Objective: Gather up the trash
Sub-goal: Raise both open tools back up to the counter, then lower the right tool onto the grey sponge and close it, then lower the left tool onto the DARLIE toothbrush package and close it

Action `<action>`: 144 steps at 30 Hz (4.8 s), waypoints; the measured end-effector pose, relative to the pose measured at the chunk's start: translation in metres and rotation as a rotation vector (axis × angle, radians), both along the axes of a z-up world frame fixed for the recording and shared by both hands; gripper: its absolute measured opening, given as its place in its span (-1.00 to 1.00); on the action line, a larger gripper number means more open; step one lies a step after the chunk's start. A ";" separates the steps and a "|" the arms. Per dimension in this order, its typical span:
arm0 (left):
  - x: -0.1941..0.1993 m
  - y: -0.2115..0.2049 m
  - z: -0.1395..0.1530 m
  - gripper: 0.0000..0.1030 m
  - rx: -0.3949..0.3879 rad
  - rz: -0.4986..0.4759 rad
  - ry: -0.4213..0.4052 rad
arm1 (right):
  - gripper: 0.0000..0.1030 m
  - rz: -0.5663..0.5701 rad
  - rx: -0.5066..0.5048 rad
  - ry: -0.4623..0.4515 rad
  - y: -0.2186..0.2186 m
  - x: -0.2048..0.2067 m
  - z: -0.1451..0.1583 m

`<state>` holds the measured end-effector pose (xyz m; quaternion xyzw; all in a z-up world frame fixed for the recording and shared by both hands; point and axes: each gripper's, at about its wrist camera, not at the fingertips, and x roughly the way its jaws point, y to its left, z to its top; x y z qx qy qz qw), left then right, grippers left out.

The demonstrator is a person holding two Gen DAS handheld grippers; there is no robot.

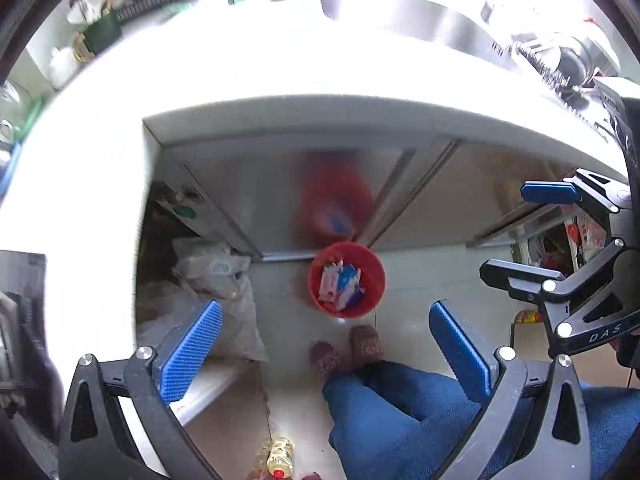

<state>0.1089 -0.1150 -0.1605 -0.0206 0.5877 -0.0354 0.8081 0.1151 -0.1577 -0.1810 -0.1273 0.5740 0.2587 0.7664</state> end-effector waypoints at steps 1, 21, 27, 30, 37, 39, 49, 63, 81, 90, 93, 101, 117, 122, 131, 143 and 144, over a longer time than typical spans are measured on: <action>0.000 0.001 0.010 1.00 0.005 0.008 -0.012 | 0.99 0.006 0.004 -0.010 0.003 -0.001 0.007; 0.031 0.032 0.109 1.00 0.041 0.077 -0.127 | 0.99 0.132 0.067 -0.134 0.021 0.035 0.099; 0.064 0.050 0.131 1.00 0.058 0.075 -0.147 | 0.99 0.147 0.089 -0.158 0.039 0.060 0.119; 0.084 0.060 0.134 1.00 0.062 0.057 -0.151 | 0.99 0.150 0.081 -0.182 0.050 0.078 0.124; 0.141 0.090 0.133 1.00 0.106 -0.011 -0.161 | 0.99 0.109 0.074 -0.201 0.077 0.131 0.122; 0.159 0.104 0.131 1.00 0.107 -0.015 -0.165 | 0.99 0.093 0.082 -0.194 0.082 0.143 0.121; 0.251 0.170 0.118 1.00 0.063 -0.038 -0.130 | 0.99 0.022 0.080 -0.157 0.130 0.224 0.112; 0.341 0.229 0.073 1.00 -0.023 -0.018 -0.044 | 0.78 -0.023 -0.037 -0.063 0.151 0.325 0.063; 0.362 0.267 0.030 1.00 -0.068 0.022 0.053 | -0.17 0.051 -0.174 0.066 0.167 0.359 -0.005; 0.371 0.271 0.022 0.99 -0.106 0.064 0.074 | -0.35 0.011 -0.079 0.030 0.153 0.338 0.023; 0.380 0.269 0.018 0.99 -0.118 0.082 0.088 | -0.35 -0.003 -0.057 0.023 0.146 0.330 0.038; 0.409 0.266 -0.008 1.00 -0.126 0.147 0.138 | -0.35 -0.049 -0.031 0.023 0.121 0.308 0.060; 0.442 0.260 -0.047 0.96 -0.087 0.221 0.198 | -0.35 -0.129 -0.040 0.058 0.100 0.306 0.051; 0.445 0.258 -0.048 0.83 -0.037 0.224 0.167 | -0.35 -0.136 -0.034 0.059 0.101 0.306 0.051; 0.450 0.234 -0.034 0.09 -0.032 0.154 0.139 | -0.35 -0.155 -0.008 0.068 0.102 0.304 0.051; 0.420 0.219 -0.009 -0.29 -0.069 0.054 0.108 | -0.35 -0.145 0.012 0.057 0.104 0.300 0.057; 0.415 0.217 -0.007 -0.29 -0.067 0.043 0.106 | -0.35 -0.144 0.014 0.057 0.104 0.299 0.057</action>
